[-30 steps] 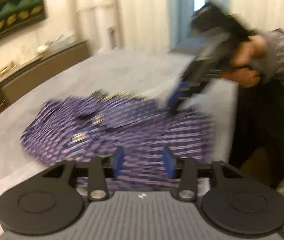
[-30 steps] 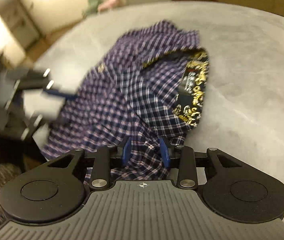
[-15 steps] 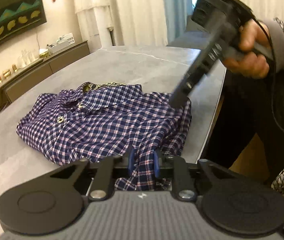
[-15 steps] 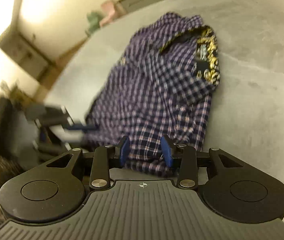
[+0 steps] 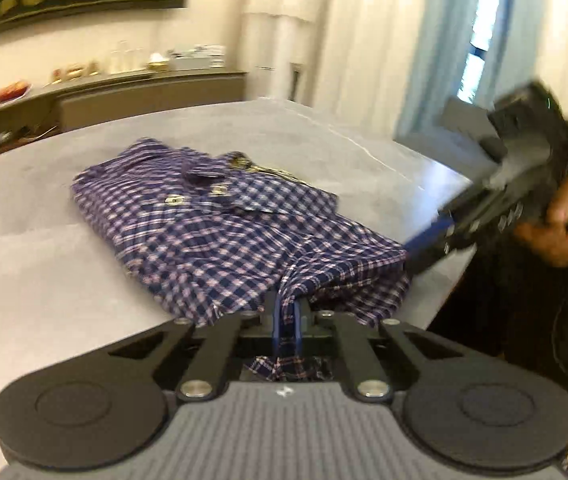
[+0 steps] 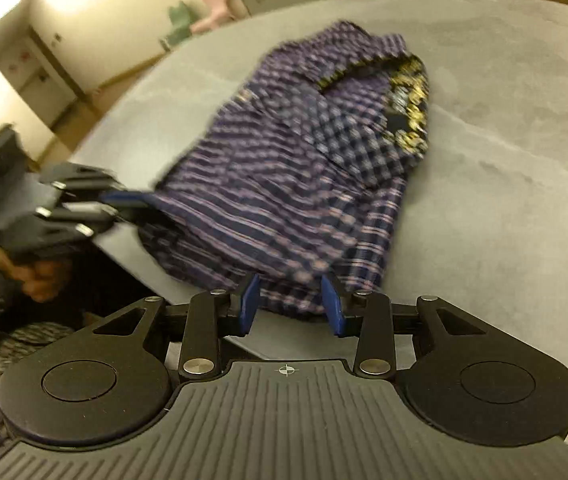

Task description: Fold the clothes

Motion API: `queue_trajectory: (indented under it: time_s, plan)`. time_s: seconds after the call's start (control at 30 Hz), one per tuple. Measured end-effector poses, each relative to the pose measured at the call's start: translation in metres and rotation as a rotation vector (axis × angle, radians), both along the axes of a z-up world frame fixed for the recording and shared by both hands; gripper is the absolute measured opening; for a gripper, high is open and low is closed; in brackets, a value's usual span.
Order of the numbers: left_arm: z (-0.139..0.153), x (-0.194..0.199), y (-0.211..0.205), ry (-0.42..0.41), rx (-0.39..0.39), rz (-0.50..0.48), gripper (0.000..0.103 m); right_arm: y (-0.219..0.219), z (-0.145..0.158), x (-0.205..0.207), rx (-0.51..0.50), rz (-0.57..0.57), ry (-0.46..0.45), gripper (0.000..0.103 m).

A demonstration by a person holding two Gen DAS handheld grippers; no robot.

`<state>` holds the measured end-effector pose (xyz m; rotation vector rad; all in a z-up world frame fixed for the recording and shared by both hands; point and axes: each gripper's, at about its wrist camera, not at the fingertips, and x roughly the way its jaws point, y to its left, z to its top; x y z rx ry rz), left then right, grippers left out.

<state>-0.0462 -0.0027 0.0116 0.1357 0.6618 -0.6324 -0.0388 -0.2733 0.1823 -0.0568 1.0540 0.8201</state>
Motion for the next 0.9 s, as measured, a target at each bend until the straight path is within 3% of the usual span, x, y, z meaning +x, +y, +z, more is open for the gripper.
queue_trajectory:
  time_s: [0.03,0.1,0.2,0.27,0.37,0.43,0.6,0.7,0.77,0.8,0.9]
  plan:
    - [0.002,-0.003,0.002,-0.016,0.022,-0.004,0.006,0.003,-0.003,0.002,-0.031,-0.007,-0.001,0.027]
    - [0.005,-0.019,-0.006,-0.119,0.167,-0.067,0.006,0.007,-0.004,0.005,-0.061,-0.002,-0.010,0.023]
    - [-0.001,-0.048,-0.018,-0.236,0.382,-0.219,0.005,0.012,-0.004,0.005,-0.143,0.008,-0.054,0.000]
    - [-0.010,-0.057,-0.028,-0.271,0.428,-0.245,0.005,0.010,-0.003,0.008,-0.151,0.005,-0.049,0.000]
    - [-0.015,-0.058,-0.031,-0.276,0.437,-0.255,0.006,0.007,0.007,0.008,-0.173,-0.005,-0.066,0.002]
    - [-0.014,-0.059,-0.026,-0.272,0.439,-0.277,0.007,0.007,0.023,0.000,-0.188,-0.026,-0.114,0.018]
    - [-0.021,-0.056,-0.024,-0.247,0.442,-0.301,0.007,0.029,0.069,-0.015,-0.072,-0.040,-0.290,0.019]
    - [-0.025,-0.054,-0.026,-0.249,0.454,-0.304,0.007,0.060,0.045,-0.013,-0.107,0.043,-0.259,0.033]
    - [-0.020,-0.052,-0.018,-0.217,0.422,-0.301,0.011,0.075,0.022,-0.016,-0.178,0.103,-0.244,0.032]
    - [-0.014,-0.050,-0.009,-0.195,0.384,-0.305,0.013,0.078,0.007,-0.020,-0.242,0.134,-0.243,0.034]
    - [0.015,-0.042,0.024,-0.158,0.228,-0.293,0.017,0.080,-0.010,-0.016,-0.288,0.149,-0.236,0.033]
